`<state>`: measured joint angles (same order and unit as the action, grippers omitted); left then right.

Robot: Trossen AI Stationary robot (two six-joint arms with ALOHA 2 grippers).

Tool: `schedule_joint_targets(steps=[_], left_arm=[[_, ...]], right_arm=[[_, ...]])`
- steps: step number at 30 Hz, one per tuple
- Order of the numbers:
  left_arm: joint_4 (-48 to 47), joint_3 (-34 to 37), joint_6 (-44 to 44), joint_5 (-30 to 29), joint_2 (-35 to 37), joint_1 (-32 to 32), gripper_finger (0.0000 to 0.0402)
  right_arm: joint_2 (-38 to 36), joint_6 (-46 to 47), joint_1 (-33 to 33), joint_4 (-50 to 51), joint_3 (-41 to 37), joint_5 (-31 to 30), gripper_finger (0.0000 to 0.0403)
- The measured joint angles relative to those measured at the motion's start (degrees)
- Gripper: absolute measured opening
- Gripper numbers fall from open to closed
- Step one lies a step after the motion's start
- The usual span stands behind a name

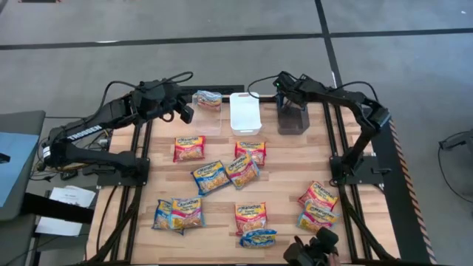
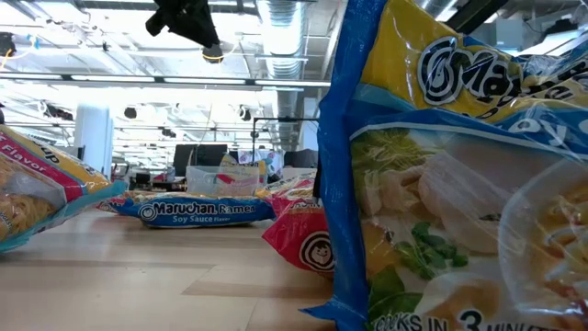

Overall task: Sort Maruchan noodles
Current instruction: Put the blue bag into the black bin

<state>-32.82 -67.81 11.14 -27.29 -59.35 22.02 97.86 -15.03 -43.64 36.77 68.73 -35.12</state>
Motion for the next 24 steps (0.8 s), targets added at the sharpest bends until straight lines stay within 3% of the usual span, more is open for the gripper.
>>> schedule_joint_targets(steps=[8,24], left_arm=[[0.6,0.0,-1.5,0.0,0.0,0.0,0.0087],[0.6,0.0,-1.9,0.0,0.0,0.0,0.0087]], right_arm=[[0.0,-0.4,0.0,-0.4,0.0,4.5,0.0016],[0.0,1.8,0.0,-0.3,0.0,5.1,0.0086]])
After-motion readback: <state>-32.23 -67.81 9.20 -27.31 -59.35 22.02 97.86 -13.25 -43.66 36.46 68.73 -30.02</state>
